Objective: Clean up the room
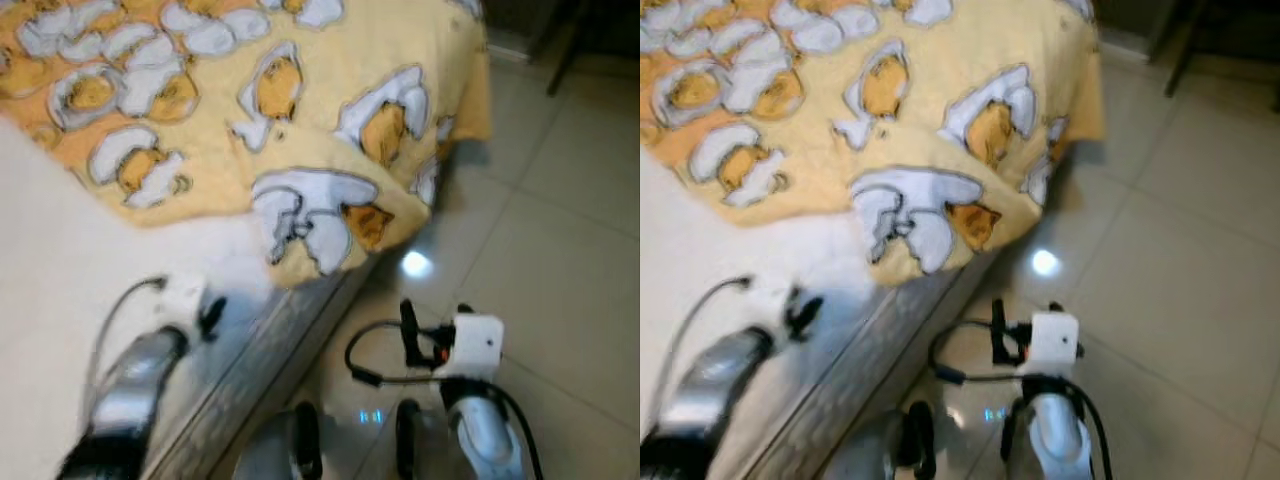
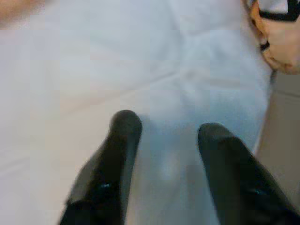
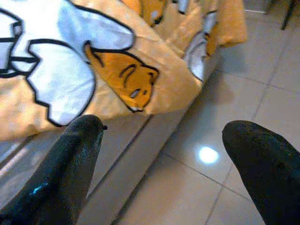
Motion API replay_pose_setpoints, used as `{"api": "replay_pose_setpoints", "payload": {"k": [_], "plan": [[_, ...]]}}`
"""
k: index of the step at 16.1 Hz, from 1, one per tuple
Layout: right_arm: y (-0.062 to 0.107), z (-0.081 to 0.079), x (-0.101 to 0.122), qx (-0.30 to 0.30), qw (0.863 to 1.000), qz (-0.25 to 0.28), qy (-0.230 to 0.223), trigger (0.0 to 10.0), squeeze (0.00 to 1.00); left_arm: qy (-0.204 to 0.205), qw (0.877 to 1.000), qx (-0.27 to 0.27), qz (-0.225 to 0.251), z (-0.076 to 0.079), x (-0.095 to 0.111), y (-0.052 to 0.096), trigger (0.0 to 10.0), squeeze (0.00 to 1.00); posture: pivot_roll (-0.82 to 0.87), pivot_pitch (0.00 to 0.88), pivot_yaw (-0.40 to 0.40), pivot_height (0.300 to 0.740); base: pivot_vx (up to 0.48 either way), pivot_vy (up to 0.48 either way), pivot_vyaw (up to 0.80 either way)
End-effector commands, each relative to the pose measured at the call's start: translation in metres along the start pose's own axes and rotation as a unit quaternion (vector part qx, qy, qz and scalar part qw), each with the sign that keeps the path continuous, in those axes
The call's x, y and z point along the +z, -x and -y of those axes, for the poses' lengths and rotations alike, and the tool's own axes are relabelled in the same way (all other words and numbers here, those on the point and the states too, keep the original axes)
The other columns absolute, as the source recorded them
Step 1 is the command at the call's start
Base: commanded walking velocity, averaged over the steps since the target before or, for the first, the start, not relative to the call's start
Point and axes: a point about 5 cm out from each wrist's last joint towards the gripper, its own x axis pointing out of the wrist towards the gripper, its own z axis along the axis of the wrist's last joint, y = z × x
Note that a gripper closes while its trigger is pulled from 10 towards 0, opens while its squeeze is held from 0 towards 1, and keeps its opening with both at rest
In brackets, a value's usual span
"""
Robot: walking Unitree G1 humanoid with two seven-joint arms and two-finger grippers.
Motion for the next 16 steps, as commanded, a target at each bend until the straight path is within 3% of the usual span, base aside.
{"api": "replay_pose_setpoints", "payload": {"k": [1, 2, 3, 4, 5, 7, 8, 11, 12, 16], "plan": [[-0.001, 0.0, -0.003, -0.001, 1.0, -0.002, -0.004, 10.0, 0.0, -0.005, 0.998, -0.006, 0.062, -0.005, 0.028, 0.012, 10.0, 1.0, 0.07, 0.146, 0.158, 0.74, 0.0, 0.0, 0.0], [-0.003, 0.0, 0.002, -0.003, 1.0, 0.014, -0.017, 10.0, 0.0, -0.009, 0.99, -0.015, 0.139, 0.001, 0.054, 0.022, 10.0, 1.0, 0.08, 0.122, 0.141, 0.74, 0.0, 0.0, 0.0], [-0.004, 0.0, 0.006, -0.004, 0.999, 0.024, -0.022, 10.0, 0.0, -0.012, 0.985, -0.018, 0.173, 0.004, 0.066, 0.028, 10.0, 1.0, 0.08, 0.118, 0.138, 0.74, 0.0, 0.0, 0.0], [0.0, -0.007, 0.014, 0.008, 0.999, 0.048, -0.021, 10.0, 0.0, -0.01, 0.971, -0.031, 0.238, 0.017, 0.089, 0.044, 10.0, 1.0, 0.08, 0.095, 0.121, 0.74, 0.0, 0.0, 0.0], [0.006, -0.012, 0.019, 0.013, 0.997, 0.067, -0.021, 10.0, 0.0, 0.01, 0.964, -0.036, 0.265, 0.025, 0.101, 0.057, 10.0, 1.0, 0.07, 0.083, 0.114, 0.74, 0.0, 0.0, 0.0], [0.012, -0.011, 0.018, -0.008, 0.997, 0.081, -0.017, 10.0, 0.0, 0.095, 0.972, -0.005, 0.215, 0.02, 0.091, 0.053, 10.0, 1.0, 0.07, 0.058, 0.099, 0.74, 0.0, 0.0, 0.0], [0.012, -0.01, 0.014, -0.012, 0.997, 0.071, -0.019, 10.0, 0.0, 0.112, 0.973, -0.003, 0.201, 0.02, 0.087, 0.051, 10.0, 1.0, 0.06, 0.055, 0.098, 0.74, 0.0, 0.0, 0.0], [0.007, -0.011, 0.014, -0.004, 0.997, 0.069, -0.017, 10.0, 0.0, 0.107, 0.98, -0.002, 0.165, 0.027, 0.081, 0.041, 10.0, 1.0, 0.05, 0.045, 0.099, 0.74, 0.0, -0.21, 0.0], [0.003, -0.01, 0.016, -0.002, 0.997, 0.074, -0.01, 10.0, 0.0, 0.123, 0.981, 0.003, 0.152, 0.027, 0.079, 0.035, 10.0, 1.0, 0.05, 0.046, 0.099, 0.74, 0.0, -0.424, 0.0], [-0.007, -0.002, 0.02, -0.014, 0.996, 0.083, -0.006, 10.0, 0.0, 0.136, 0.982, 0.009, 0.132, 0.026, 0.082, 0.023, 10.0, 1.0, 0.03, 0.06, 0.103, 0.74, 0.263, -0.398, 0.0]]}}
